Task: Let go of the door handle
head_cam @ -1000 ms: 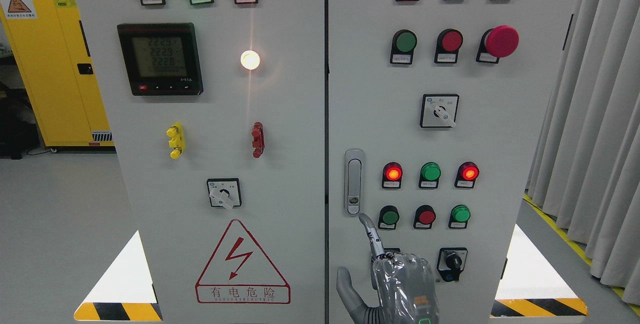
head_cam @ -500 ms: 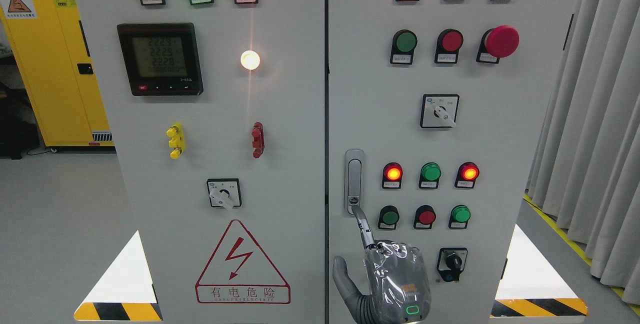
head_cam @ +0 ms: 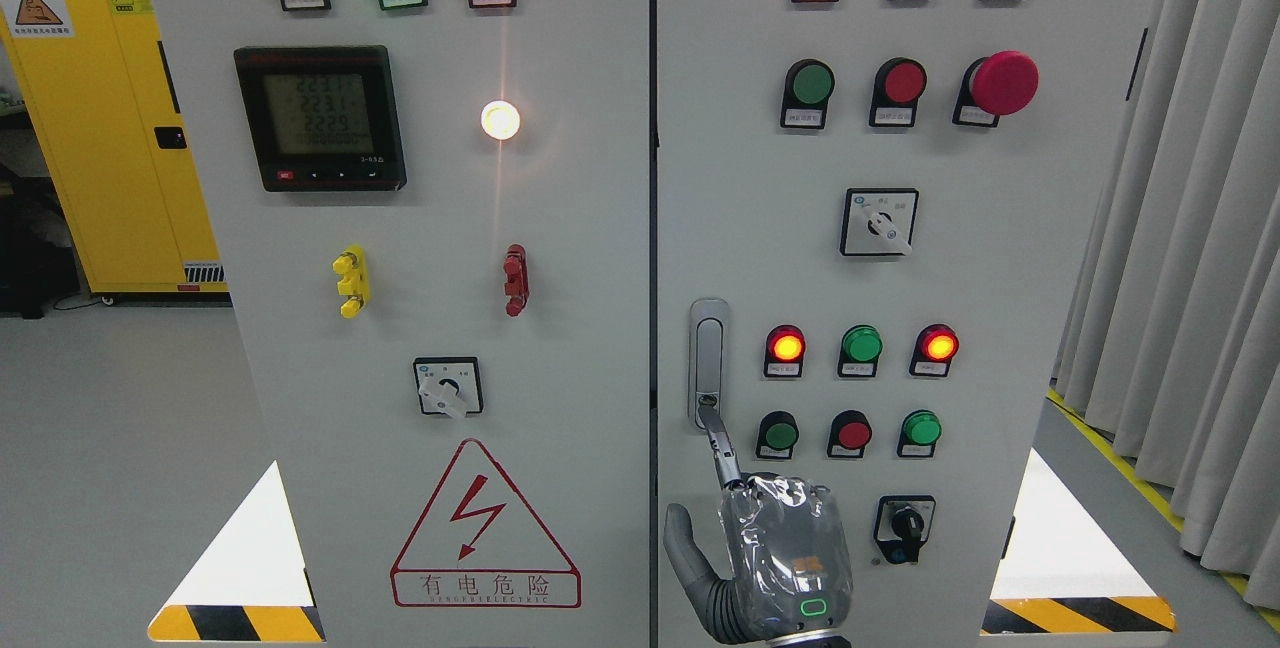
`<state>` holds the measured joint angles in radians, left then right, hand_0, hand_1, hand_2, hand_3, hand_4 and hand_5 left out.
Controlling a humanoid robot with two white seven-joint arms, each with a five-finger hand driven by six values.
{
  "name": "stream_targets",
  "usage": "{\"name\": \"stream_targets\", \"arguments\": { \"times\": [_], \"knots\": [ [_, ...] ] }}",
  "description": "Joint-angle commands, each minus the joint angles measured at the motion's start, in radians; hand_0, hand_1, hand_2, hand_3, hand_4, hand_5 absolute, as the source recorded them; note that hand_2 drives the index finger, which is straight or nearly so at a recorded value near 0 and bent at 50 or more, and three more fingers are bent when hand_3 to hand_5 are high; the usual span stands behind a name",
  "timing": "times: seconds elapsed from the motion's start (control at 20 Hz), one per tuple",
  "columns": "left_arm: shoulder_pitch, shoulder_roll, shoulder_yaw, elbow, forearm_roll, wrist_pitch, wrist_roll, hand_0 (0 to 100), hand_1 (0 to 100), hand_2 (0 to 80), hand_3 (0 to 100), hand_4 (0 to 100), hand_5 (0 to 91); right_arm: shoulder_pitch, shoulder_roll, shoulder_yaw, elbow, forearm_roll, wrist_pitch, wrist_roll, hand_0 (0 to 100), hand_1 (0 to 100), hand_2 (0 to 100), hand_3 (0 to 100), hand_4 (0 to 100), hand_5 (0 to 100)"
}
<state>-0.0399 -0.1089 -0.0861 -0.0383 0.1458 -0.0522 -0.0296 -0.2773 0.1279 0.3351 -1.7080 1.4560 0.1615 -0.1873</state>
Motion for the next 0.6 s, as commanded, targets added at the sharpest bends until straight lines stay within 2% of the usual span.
{"name": "stream_targets", "arguments": {
  "times": [0.0, 0.55],
  "knots": [
    [0.000, 0.000, 0.000, 0.000, 0.000, 0.002, 0.000, 12, 56, 0.0, 0, 0, 0.0, -0.013, 0.001, -0.001, 0.031, 0.004, 0.003, 0.005, 64, 36, 0, 100, 100, 100],
    [0.000, 0.000, 0.000, 0.000, 0.000, 0.002, 0.000, 12, 56, 0.0, 0, 0, 0.0, -0.026, -0.001, -0.002, 0.030, 0.003, 0.016, -0.003, 65, 36, 0, 100, 100, 100]
  ]
}}
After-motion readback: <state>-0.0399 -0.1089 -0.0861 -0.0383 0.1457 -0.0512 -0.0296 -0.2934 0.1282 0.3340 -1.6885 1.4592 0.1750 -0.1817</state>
